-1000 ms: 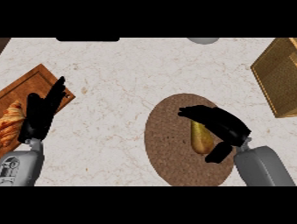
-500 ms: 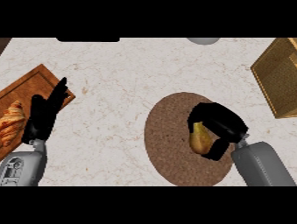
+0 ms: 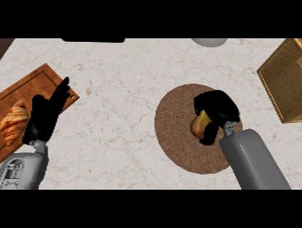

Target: Pick the pear from the placemat and place it in the basket

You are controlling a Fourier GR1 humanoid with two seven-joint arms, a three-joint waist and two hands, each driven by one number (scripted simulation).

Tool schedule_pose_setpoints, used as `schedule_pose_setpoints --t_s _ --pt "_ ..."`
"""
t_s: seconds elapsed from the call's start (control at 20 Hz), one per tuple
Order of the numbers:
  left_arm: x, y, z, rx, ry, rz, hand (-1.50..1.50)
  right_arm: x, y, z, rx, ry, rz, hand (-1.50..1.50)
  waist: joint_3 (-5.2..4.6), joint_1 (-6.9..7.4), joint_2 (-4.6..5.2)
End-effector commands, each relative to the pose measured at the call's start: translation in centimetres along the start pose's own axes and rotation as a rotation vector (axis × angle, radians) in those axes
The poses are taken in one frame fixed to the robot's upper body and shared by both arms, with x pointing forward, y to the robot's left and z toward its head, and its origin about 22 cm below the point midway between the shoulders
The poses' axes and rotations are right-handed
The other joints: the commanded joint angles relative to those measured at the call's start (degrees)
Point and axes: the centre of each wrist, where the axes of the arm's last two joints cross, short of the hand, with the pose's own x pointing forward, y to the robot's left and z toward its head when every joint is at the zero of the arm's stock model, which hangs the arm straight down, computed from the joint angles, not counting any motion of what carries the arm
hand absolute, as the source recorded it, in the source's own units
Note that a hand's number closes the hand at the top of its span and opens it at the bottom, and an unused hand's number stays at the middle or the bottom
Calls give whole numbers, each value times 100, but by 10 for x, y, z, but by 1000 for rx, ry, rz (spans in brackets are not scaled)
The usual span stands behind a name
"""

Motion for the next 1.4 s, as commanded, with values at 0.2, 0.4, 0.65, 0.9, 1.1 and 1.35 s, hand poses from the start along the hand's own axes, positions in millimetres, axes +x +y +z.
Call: schedule_pose_setpoints --t_s 0.2,0.4,0.65,0.9,1.1,1.35 --pt "12 -3 3 8 7 4 0 17 -21 -15 -114 146 -163 150 52 -95 40" --pt "-5 -1 1 22 29 17 0 38 -81 -6 -204 85 -338 150 49 -93 26" --pt "-5 2 -3 12 29 9 0 37 -138 29 -427 22 -574 150 47 -201 -1" --pt "-10 -4 6 35 19 -12 0 45 -206 73 -553 39 -630 150 46 -187 -1" --pt "1 7 5 9 23 -12 0 55 -247 87 -618 101 -642 150 47 -103 30" --pt "-10 11 4 8 25 8 0 31 -299 106 -644 132 -667 150 46 -104 45"
